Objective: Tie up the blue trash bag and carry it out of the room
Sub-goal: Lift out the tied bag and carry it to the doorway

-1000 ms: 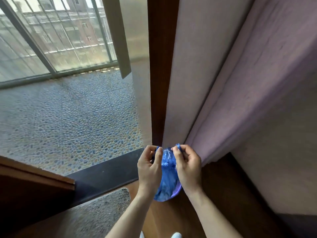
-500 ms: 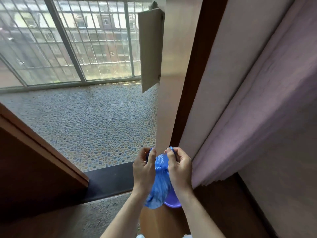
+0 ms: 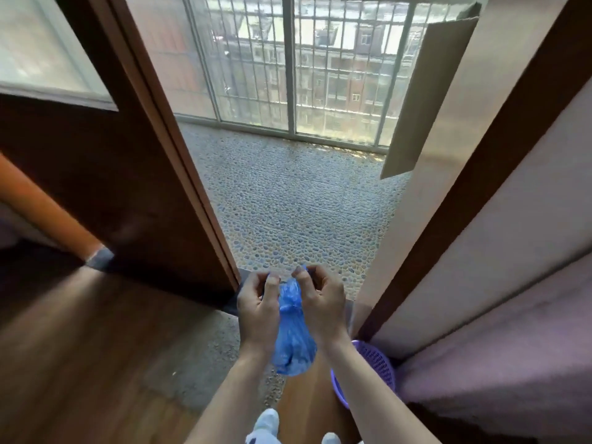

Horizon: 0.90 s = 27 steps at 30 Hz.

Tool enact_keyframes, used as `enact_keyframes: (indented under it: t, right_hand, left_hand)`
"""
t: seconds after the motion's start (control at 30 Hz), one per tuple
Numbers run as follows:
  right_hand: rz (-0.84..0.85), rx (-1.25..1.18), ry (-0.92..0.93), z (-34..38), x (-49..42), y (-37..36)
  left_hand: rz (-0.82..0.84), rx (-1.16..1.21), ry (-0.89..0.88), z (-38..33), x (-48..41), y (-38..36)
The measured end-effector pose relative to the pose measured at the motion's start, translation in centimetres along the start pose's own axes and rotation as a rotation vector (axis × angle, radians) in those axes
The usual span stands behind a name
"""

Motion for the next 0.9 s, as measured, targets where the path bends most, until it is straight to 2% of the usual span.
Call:
enact_keyframes:
  t: [0.27,0.6,0.9]
  right_hand:
    - [0.419,-0.124,-0.041,1.8,5.6,-5.1]
    - [0.803,-0.117,-0.030,2.9,16.9,-15.9]
    - [1.016,-0.073,-0.082,3.3,28.1,-27.0]
  left_hand:
    - [-0.406,-0.028,-0.009,-0.3,5.2,9.3]
    - [-0.859,-0.044,0.046,1.0,13.3,24.2]
    - [-1.053,-0.006,0.087,3.0,18.4,38.4]
Point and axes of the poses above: each hand's wrist, its own x-axis away from the middle knuckle, its own y-axis out of the back of the hand, z = x × y, the point moved 1 cm from there along -x, towards the middle knuckle, and after that the axes turned 4 degrees about -x, right-handed, at the moved point
